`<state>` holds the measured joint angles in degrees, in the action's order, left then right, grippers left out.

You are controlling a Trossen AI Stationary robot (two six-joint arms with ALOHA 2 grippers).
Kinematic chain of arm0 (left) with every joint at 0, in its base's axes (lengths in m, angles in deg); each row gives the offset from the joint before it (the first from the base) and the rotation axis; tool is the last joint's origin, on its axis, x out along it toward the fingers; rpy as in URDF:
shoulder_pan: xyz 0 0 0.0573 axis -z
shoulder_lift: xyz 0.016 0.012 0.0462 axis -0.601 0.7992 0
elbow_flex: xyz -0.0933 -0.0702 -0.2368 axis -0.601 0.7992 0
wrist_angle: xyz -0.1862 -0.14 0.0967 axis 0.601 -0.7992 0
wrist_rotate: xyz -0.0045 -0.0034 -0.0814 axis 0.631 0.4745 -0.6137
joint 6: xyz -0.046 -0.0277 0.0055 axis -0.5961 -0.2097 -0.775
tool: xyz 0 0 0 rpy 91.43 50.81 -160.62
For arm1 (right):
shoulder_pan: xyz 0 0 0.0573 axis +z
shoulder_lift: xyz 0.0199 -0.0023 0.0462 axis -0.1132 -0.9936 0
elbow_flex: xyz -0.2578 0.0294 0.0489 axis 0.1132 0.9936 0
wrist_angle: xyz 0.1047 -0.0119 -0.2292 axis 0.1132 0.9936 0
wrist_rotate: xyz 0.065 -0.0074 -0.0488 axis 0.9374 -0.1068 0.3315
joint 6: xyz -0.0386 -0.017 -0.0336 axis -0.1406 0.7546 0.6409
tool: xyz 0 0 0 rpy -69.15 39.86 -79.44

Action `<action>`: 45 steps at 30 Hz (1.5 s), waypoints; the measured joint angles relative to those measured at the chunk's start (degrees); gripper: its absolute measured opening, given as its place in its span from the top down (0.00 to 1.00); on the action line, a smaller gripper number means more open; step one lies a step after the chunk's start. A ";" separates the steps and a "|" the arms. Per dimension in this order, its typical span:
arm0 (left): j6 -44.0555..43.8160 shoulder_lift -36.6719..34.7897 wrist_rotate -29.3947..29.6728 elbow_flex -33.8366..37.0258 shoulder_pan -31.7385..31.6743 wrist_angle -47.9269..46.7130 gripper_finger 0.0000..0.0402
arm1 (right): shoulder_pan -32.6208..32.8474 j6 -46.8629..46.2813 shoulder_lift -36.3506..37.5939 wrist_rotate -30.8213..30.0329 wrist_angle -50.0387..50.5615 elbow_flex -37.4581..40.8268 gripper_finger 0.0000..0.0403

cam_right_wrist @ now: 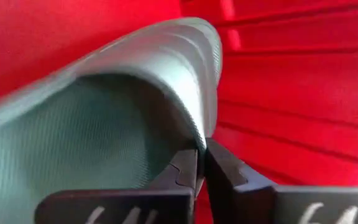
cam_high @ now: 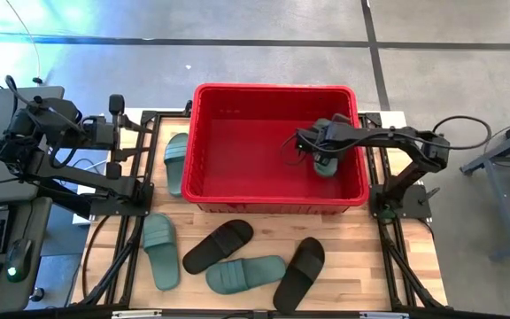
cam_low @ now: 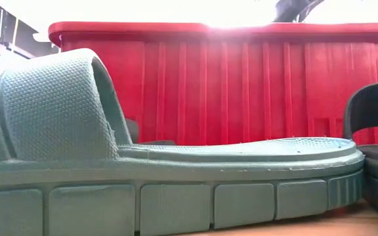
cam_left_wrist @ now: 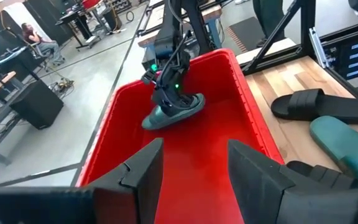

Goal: Pick and place slides into bin
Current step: Put the green slide in the red bin

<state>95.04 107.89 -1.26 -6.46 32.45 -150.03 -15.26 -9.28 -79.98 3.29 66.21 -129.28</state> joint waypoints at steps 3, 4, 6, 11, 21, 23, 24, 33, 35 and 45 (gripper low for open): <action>-0.01 0.00 0.03 0.01 0.00 -0.02 0.60 | -0.80 4.57 -0.02 2.07 -5.48 1.84 0.99; 0.00 0.00 0.03 0.01 0.00 -0.02 0.60 | -1.00 5.11 -0.02 2.51 -6.58 2.21 0.98; -0.01 0.00 0.02 0.00 0.00 0.00 0.60 | -1.72 6.42 -0.02 4.15 -7.71 2.83 0.96; -0.04 0.00 0.03 0.01 0.00 -0.02 0.60 | -3.57 11.45 -0.02 8.63 -6.18 3.67 0.82; -3.96 1.08 3.39 -0.02 0.00 0.02 0.60 | -2.99 5.78 -0.02 -1.09 -3.24 1.77 0.52; -7.19 1.60 3.38 -0.02 0.00 -0.15 0.60 | -2.04 3.17 -0.02 -0.78 -0.37 -1.04 0.49; -8.39 2.10 3.36 -0.02 0.00 -0.60 0.60 | -1.38 2.19 -0.02 0.09 1.40 -2.80 0.48; -15.06 8.64 -0.43 -0.02 0.02 -19.94 0.60 | 6.59 -3.58 -0.02 11.13 15.31 -24.60 0.53; -17.75 11.01 -0.46 0.02 0.02 -28.69 0.60 | 8.10 -4.46 0.00 12.94 15.45 -29.04 0.55; -19.04 15.96 10.54 9.88 0.00 -27.98 0.60 | 13.01 -7.91 0.04 16.28 14.31 -40.06 0.63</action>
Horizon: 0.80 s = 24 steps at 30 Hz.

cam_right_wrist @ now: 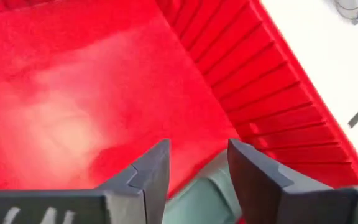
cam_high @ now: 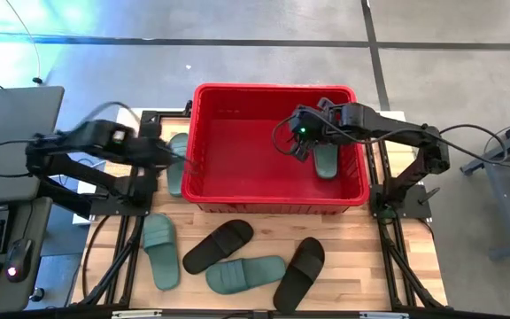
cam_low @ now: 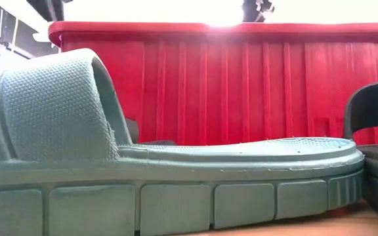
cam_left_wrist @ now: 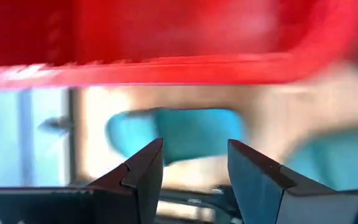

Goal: Pick and place slides into bin
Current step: Put the green slide in the red bin

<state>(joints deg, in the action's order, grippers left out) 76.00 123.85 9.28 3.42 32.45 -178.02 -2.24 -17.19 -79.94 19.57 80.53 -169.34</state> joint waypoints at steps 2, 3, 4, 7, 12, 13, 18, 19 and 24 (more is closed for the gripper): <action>-2.19 -0.56 3.41 4.35 -0.04 0.01 0.60 | 0.86 -0.71 -0.04 0.73 0.32 0.13 0.64; -2.41 -0.91 4.39 5.97 -0.06 -0.08 0.60 | 1.27 -0.71 -0.02 0.93 0.27 0.48 0.64; -2.55 -1.11 4.89 7.83 -0.15 -0.37 0.60 | 1.66 -0.70 -0.02 1.32 0.56 0.84 0.65; -3.14 -1.96 3.40 15.39 -1.83 0.78 0.60 | 2.89 -2.17 -0.04 1.80 1.06 2.66 0.65; -8.31 -7.88 3.84 27.94 -1.85 4.33 0.60 | 4.44 -5.65 -0.04 1.95 2.44 5.78 0.65; -8.68 -8.80 5.07 30.12 -1.83 6.07 0.60 | 4.67 -5.66 -0.06 1.97 2.41 6.50 0.65; -8.93 -12.12 6.50 33.10 -2.79 10.09 0.60 | 5.19 -5.94 -0.09 2.12 2.25 8.47 0.65; -9.38 -12.24 6.56 32.87 -3.17 10.34 0.60 | 5.17 -6.59 -0.09 2.32 2.03 8.70 0.65; -16.74 -12.20 7.17 32.94 -3.41 17.89 0.60 | 5.17 -8.29 -0.09 2.70 1.90 9.10 0.65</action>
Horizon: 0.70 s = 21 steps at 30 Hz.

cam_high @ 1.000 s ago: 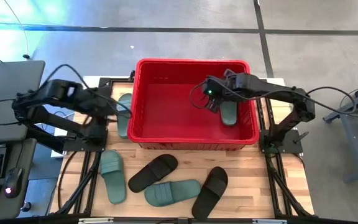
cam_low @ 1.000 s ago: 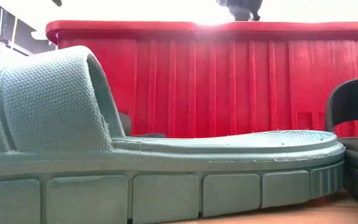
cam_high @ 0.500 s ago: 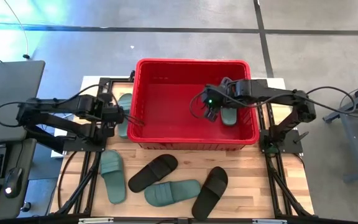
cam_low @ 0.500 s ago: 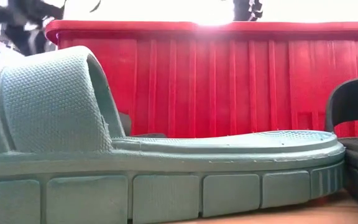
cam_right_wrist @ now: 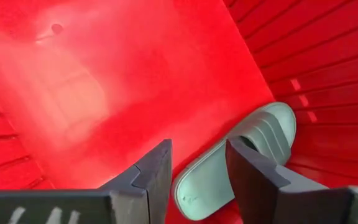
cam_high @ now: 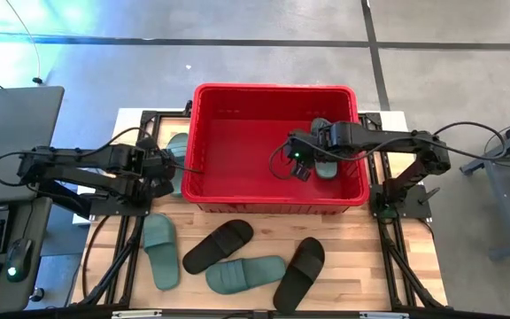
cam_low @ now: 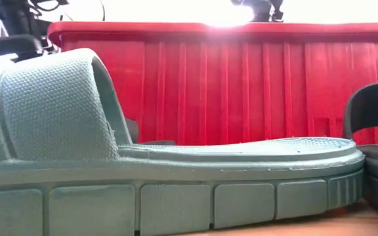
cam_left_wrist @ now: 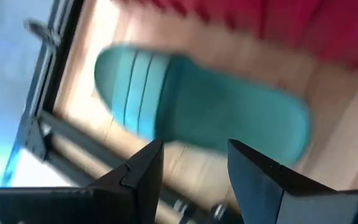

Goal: Pick and place slides into bin
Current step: Put the green slide in the red bin

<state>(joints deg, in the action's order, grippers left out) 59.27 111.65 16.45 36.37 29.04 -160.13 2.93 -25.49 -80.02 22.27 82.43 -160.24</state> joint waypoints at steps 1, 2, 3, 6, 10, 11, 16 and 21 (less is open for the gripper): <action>0.03 0.10 0.69 0.39 0.09 1.32 0.60 | 0.00 0.04 0.00 -0.01 -0.22 0.00 0.65; 0.21 0.72 1.29 0.81 0.01 2.51 0.60 | 0.00 0.04 0.00 0.01 -0.42 0.00 0.65; 0.50 1.38 1.99 1.26 -0.02 3.07 0.60 | 0.00 -0.01 0.00 0.16 -0.46 0.00 0.65; 1.33 3.99 3.22 3.86 -1.37 2.58 0.60 | 0.00 -0.71 0.00 0.97 -0.44 0.00 0.65; 2.71 7.46 1.98 8.19 -3.74 8.17 0.60 | 0.00 -1.92 0.00 1.93 -0.46 0.00 0.65; 3.52 8.36 2.06 9.15 -4.36 10.09 0.60 | 0.00 -1.92 0.00 2.06 -0.46 0.00 0.65; 8.24 12.48 5.36 12.48 -8.00 20.44 0.60 | 0.00 -1.79 0.00 2.83 -0.52 0.00 0.65; 16.87 14.51 8.64 13.64 -13.01 28.18 0.60 | 0.00 -1.76 0.00 4.28 -0.52 0.00 0.65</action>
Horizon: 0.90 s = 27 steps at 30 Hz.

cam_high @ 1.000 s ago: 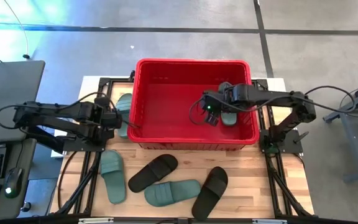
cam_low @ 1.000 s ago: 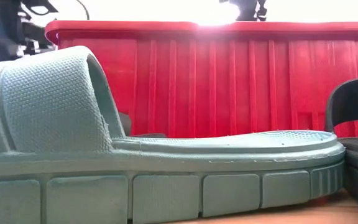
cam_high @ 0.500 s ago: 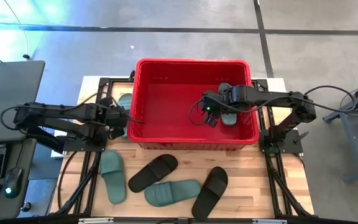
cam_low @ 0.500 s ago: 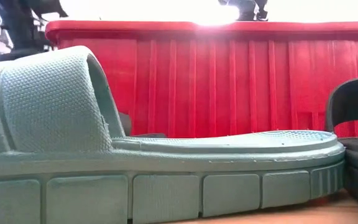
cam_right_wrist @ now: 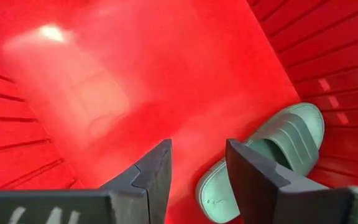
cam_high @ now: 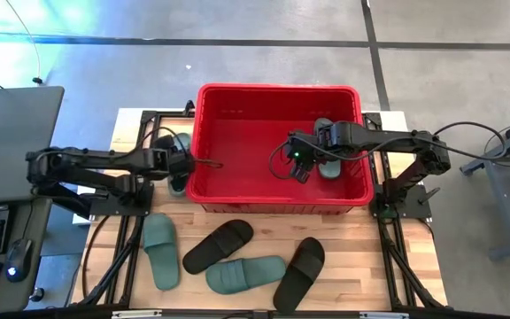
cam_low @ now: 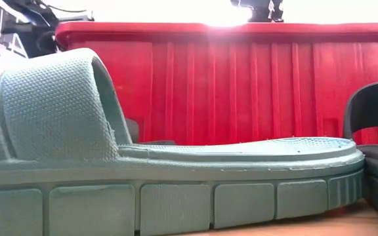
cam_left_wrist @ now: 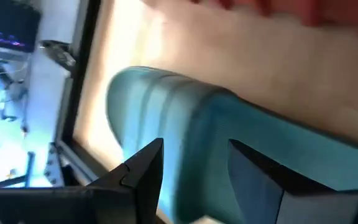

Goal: Pick and place slides into bin
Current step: Put the green slide in the red bin

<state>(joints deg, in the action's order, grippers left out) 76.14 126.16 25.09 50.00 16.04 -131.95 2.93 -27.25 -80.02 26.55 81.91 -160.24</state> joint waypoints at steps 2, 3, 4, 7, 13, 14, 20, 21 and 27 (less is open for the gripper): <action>1.80 0.09 0.31 0.33 -2.99 2.23 0.60 | 0.00 -0.01 0.00 0.03 0.00 0.00 0.65; 2.32 0.11 -0.69 0.51 -4.65 3.08 0.60 | 0.00 -0.01 0.00 0.13 0.00 0.00 0.65; 2.59 0.11 -2.44 0.64 -6.15 3.51 0.60 | 0.00 0.00 0.00 0.25 0.01 0.00 0.65; 2.82 0.16 -6.20 1.42 -9.35 4.34 0.60 | 0.00 -0.01 0.00 0.59 0.00 0.00 0.65; 4.46 0.09 -5.66 3.12 -11.02 7.67 0.60 | 0.00 0.01 0.00 0.61 0.00 0.00 0.65; 5.02 0.09 -5.64 3.25 -11.02 8.39 0.60 | 0.00 0.01 0.00 0.61 0.02 0.00 0.65; 3.72 0.33 -8.69 3.48 -10.99 10.24 0.60 | 0.00 0.01 0.00 0.59 0.00 0.00 0.65; 3.55 0.29 -9.26 3.48 -10.99 10.24 0.60 | 0.00 0.01 0.00 0.59 0.00 0.00 0.65; 1.87 -0.27 -12.29 1.21 -11.02 7.73 0.60 | -0.02 0.01 0.00 0.57 0.00 0.00 0.65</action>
<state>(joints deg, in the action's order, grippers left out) 78.01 125.89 12.81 51.21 5.02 -124.22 2.91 -27.23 -80.02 27.11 81.91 -160.24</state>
